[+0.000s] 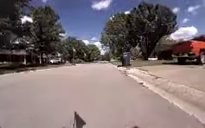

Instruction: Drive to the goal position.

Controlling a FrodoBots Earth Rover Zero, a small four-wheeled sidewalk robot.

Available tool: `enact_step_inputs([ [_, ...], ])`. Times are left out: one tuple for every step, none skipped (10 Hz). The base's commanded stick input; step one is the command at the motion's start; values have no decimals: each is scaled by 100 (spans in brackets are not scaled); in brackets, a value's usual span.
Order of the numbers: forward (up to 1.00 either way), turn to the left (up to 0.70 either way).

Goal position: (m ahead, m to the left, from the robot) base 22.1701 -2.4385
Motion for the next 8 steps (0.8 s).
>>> enact_step_inputs([
  [85, 0],
  [85, 0],
  [85, 0],
  [85, 0],
  [85, -9],
  [85, -34],
  [85, -34],
  [85, -34],
])
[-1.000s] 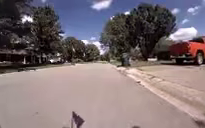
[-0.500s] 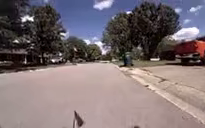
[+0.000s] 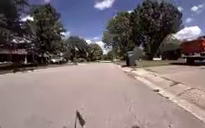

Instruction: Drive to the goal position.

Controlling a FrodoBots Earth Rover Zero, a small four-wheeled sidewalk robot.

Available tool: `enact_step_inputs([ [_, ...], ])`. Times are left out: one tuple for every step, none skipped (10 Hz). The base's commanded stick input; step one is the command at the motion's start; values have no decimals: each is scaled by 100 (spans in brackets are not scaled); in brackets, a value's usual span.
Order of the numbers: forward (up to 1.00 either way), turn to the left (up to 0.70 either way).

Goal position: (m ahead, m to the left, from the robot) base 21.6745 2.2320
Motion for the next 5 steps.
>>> enact_step_inputs([
  [85, -34],
  [85, -33],
  [85, -14],
  [85, -3],
  [85, 0],
])
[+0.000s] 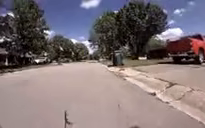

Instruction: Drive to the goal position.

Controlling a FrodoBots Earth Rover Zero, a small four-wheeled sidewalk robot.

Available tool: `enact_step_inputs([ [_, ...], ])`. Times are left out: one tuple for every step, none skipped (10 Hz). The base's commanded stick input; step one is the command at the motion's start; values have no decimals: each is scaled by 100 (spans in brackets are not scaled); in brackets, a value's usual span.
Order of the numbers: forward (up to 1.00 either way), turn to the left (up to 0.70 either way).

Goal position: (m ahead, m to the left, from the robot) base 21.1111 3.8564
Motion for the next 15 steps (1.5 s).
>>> enact_step_inputs([
  [85, 0],
  [85, 0],
  [85, 0],
  [85, 0],
  [85, 0],
  [85, 0],
  [85, 0],
  [85, 0],
  [85, 0],
  [85, 0],
  [85, 3],
  [85, 11],
  [85, 34],
  [85, 34],
  [85, 13],
])
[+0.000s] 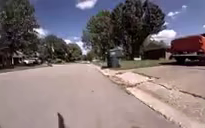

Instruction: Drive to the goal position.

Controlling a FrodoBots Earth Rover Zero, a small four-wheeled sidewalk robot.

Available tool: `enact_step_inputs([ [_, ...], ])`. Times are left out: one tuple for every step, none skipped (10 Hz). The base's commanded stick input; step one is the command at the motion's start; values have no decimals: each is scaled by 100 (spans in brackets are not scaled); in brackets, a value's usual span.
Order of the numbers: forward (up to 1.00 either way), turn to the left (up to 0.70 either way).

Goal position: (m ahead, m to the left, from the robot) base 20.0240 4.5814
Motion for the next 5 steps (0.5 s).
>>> enact_step_inputs([
  [85, 0],
  [85, 0],
  [85, 0],
  [85, 0],
  [85, 0],
])
